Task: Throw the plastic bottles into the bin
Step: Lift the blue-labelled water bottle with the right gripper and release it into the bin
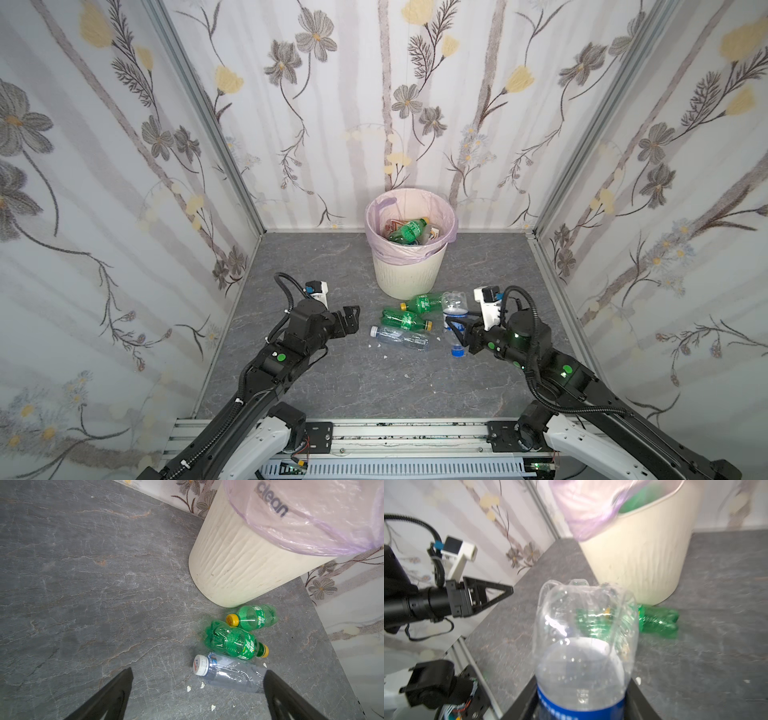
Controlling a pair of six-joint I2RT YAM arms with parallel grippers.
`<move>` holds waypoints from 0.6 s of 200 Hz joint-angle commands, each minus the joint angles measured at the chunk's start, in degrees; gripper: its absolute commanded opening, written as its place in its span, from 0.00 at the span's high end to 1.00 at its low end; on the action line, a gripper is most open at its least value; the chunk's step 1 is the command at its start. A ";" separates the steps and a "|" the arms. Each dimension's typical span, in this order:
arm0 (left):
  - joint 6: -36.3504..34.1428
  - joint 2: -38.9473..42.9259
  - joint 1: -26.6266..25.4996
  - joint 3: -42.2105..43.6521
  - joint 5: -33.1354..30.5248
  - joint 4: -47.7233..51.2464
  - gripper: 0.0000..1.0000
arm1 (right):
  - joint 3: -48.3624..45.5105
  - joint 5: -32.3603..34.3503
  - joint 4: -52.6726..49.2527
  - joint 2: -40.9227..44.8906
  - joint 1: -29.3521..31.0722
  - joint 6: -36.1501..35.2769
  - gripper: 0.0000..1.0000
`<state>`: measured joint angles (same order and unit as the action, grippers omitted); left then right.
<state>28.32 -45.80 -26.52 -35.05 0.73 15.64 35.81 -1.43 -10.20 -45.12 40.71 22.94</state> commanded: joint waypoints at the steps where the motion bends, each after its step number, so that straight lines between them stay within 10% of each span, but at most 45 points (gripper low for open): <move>1: -0.32 -1.12 -0.02 -1.06 -0.12 -0.61 0.00 | 1.30 5.15 0.75 3.61 -2.60 -3.00 0.60; 74: -1.60 -1.78 -0.02 -2.56 0.69 -0.61 0.00 | 11.34 5.24 5.12 -2.02 -5.70 -7.27 0.60; 120: -0.76 -1.93 -0.02 -2.63 1.37 -0.57 0.00 | 34.74 -2.85 11.67 -27.10 -8.74 -10.61 0.62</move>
<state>27.14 -47.66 -26.55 -37.17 1.74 15.68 60.60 1.93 -5.82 -60.69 33.91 14.41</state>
